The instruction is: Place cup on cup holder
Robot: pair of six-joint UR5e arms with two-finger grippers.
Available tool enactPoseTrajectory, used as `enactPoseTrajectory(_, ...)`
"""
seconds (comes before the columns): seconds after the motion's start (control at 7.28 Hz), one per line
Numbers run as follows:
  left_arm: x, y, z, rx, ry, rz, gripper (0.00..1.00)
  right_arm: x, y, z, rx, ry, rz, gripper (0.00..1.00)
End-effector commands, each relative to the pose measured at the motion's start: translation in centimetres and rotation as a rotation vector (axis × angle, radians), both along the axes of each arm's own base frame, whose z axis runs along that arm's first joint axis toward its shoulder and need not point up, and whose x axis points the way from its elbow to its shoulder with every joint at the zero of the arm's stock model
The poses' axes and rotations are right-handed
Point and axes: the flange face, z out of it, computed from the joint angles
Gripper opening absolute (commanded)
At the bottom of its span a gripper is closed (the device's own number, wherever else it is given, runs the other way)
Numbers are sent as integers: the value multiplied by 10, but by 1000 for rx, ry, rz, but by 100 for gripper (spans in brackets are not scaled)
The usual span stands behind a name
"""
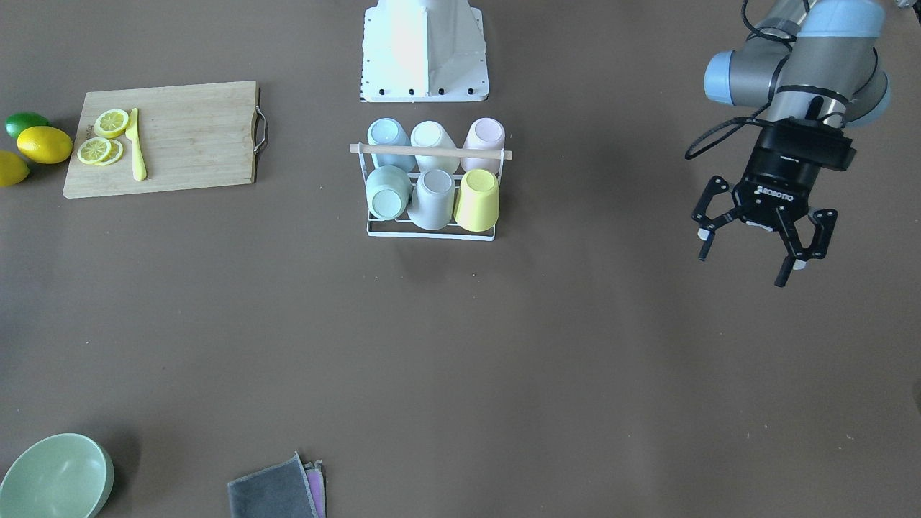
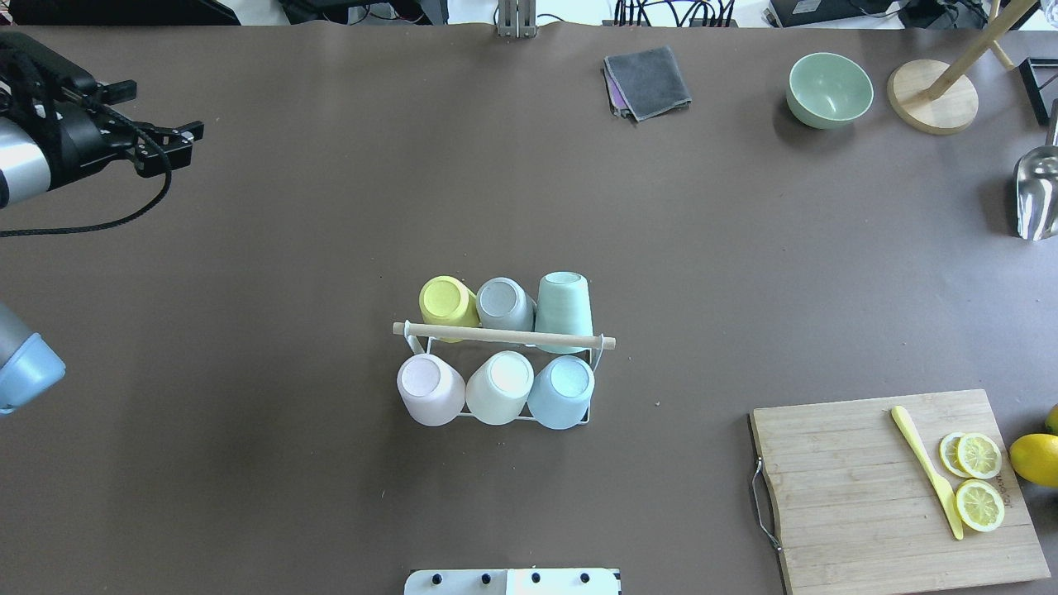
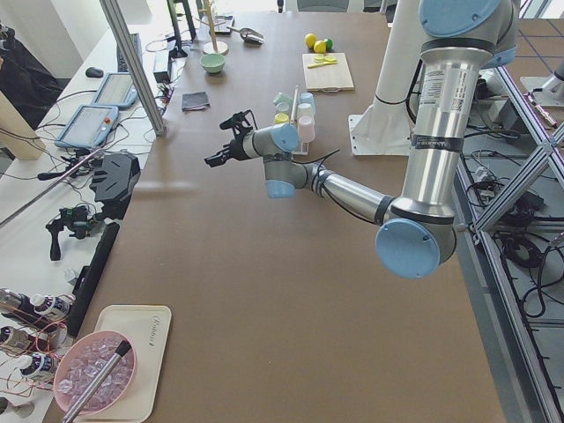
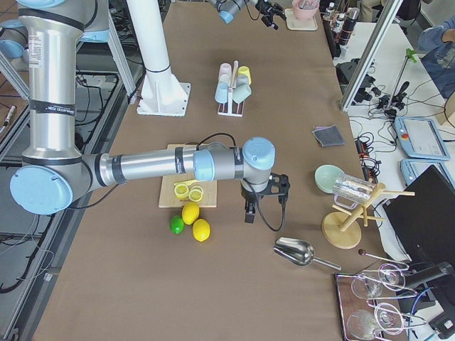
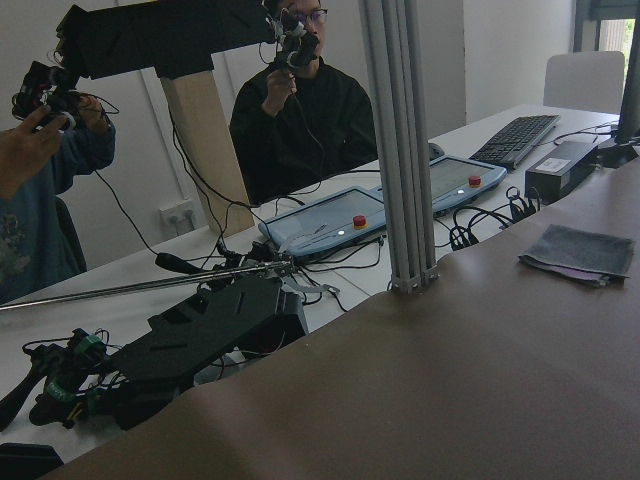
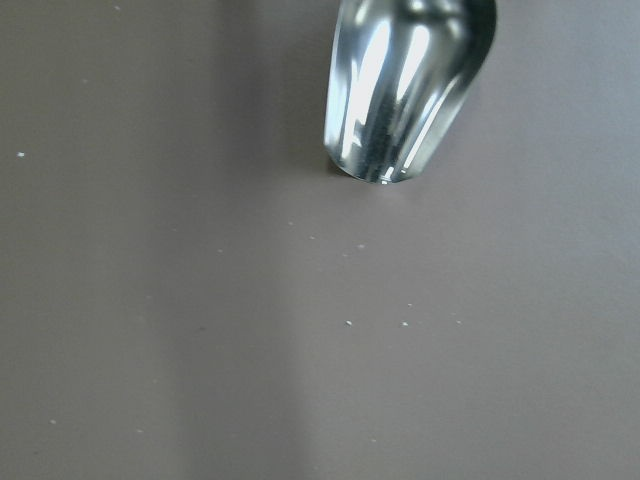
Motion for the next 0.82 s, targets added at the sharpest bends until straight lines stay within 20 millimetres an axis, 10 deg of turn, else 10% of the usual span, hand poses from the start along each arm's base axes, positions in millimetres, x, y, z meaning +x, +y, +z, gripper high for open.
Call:
enactPoseTrajectory(0.0,-22,-29,38,-338,-161,41,98,36,17,63,-65,-10,16,100)
enactPoseTrajectory(0.14,-23,-46,20,-455,-170,92,98,37,17,63,-65,1,17,100)
enactPoseTrajectory(0.69,-142,-61,90,-799,-269,234,98,40,20,68,-73,42,18,100)
